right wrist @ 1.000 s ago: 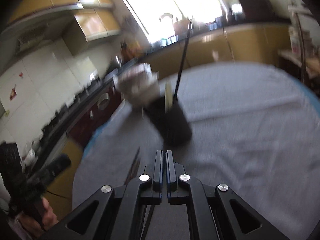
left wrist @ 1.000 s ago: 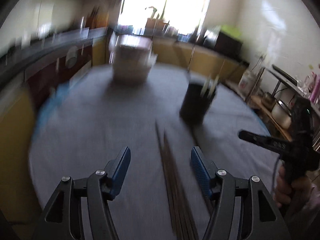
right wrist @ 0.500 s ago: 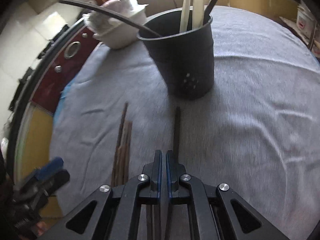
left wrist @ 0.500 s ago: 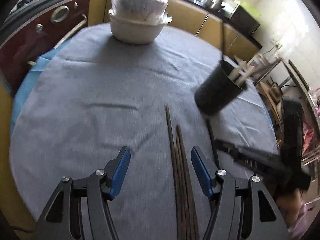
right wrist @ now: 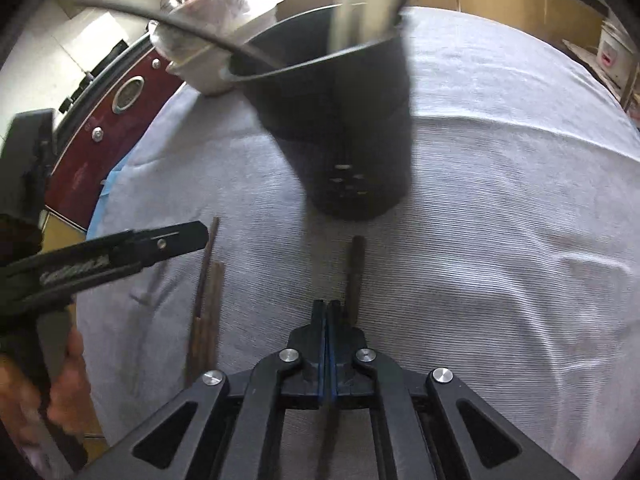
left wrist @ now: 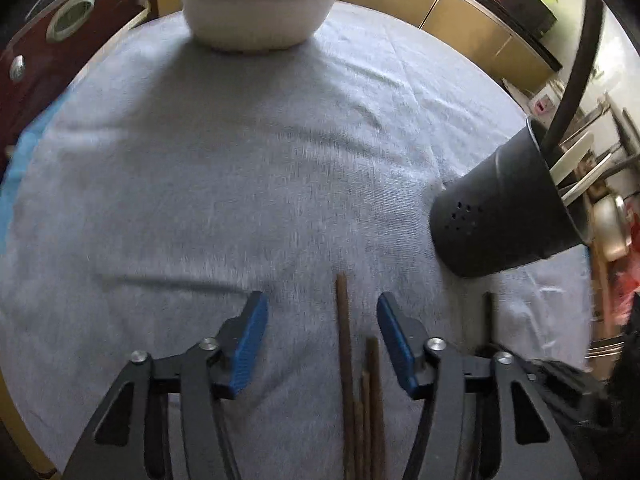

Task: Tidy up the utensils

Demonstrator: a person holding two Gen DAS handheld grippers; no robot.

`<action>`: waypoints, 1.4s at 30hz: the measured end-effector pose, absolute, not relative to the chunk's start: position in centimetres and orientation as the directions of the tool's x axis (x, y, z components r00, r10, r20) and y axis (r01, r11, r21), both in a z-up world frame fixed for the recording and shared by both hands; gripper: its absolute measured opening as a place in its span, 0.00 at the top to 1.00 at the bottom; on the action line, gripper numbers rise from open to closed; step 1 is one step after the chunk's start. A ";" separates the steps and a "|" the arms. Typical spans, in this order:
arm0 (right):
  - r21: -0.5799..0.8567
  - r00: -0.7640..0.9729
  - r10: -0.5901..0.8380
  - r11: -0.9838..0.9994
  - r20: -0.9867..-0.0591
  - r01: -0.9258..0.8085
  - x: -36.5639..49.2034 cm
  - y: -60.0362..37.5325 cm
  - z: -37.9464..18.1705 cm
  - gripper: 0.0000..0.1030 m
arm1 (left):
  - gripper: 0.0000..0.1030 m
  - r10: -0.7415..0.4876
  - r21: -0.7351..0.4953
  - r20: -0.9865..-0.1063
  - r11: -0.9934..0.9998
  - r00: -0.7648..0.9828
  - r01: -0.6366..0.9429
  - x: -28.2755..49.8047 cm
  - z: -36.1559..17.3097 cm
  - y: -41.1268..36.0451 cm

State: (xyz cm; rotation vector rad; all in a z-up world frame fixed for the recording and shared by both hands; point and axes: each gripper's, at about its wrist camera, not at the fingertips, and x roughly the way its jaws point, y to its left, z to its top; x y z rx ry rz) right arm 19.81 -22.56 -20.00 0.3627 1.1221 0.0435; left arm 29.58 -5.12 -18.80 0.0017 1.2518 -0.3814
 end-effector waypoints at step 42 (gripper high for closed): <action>0.333 0.721 0.191 0.941 -0.666 0.059 11.4 -25.0 -7.8 0.93 | 0.95 -0.460 -0.169 -0.680 0.856 0.571 0.488 18.7 -5.6 -1.2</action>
